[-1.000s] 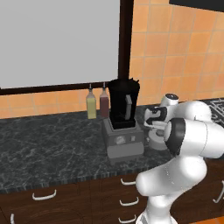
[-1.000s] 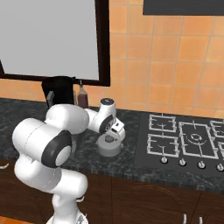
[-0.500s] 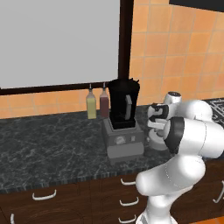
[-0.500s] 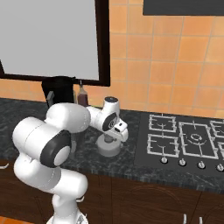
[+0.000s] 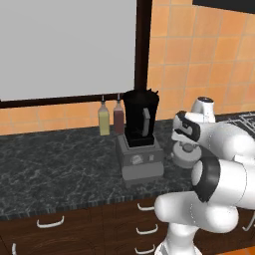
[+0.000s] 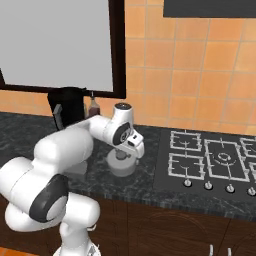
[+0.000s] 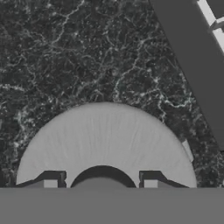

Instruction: Close the lid blender by securely placing the lid on top.

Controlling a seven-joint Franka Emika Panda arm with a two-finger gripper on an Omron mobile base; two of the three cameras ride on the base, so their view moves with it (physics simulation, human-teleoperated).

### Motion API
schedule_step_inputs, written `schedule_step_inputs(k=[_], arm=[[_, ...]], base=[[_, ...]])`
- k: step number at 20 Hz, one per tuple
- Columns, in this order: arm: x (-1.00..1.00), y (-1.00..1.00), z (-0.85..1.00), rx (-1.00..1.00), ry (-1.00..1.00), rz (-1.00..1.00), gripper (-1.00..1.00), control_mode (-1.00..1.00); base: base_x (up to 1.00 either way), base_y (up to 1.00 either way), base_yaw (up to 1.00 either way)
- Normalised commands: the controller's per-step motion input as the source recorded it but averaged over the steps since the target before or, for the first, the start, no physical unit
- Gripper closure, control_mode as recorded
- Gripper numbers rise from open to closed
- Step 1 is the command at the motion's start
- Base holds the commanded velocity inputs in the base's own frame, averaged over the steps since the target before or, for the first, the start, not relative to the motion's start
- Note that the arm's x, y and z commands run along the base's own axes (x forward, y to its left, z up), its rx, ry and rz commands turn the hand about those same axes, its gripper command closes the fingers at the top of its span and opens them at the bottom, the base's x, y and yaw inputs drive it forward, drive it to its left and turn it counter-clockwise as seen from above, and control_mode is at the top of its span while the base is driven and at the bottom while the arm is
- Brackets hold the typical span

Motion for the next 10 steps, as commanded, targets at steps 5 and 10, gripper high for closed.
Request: schedule_step_inputs(k=[5,10], arm=[[-0.28,0.0,1.0,-0.01,0.01,0.06,1.0,-1.0],[-0.51,0.0,1.0,-0.04,0.0,0.02,1.0,-1.0]], base=[[0.0,0.0,0.0],[0.0,0.0,0.0]])
